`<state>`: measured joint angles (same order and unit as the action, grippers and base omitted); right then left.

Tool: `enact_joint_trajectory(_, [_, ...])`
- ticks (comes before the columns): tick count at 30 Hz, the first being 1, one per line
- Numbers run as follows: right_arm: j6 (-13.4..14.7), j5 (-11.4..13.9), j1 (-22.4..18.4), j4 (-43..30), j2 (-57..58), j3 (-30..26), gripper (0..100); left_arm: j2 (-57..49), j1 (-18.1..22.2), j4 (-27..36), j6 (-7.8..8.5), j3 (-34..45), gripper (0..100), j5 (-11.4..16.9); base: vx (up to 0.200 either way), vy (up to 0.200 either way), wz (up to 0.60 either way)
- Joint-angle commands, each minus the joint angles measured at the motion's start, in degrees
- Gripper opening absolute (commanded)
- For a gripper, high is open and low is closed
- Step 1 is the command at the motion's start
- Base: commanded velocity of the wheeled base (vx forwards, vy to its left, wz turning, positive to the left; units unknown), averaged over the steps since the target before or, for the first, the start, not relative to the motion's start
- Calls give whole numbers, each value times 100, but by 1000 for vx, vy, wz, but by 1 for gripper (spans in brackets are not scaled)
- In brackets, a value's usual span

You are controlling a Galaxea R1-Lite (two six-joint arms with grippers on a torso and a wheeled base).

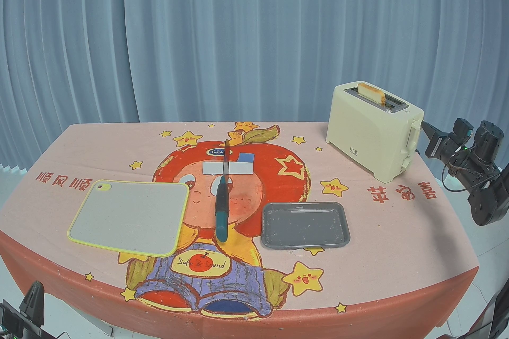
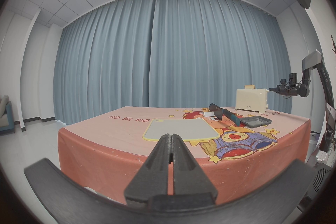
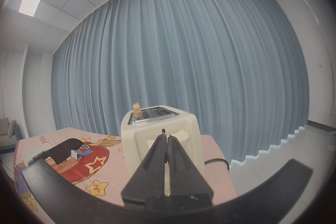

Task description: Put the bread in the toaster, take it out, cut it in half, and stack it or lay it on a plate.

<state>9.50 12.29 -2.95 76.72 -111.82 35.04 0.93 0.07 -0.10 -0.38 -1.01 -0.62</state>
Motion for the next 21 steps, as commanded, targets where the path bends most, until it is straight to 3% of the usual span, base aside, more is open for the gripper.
enact_joint_trajectory(1, [0,2,-13,-7,-155,-41,0,-93,1,1,-6,101,0,-8,0,0,0])
enact_joint_trajectory(21, [-123,2,23,1,-692,-102,0,-93,1,-8,-6,101,0,-8,0,0,0])
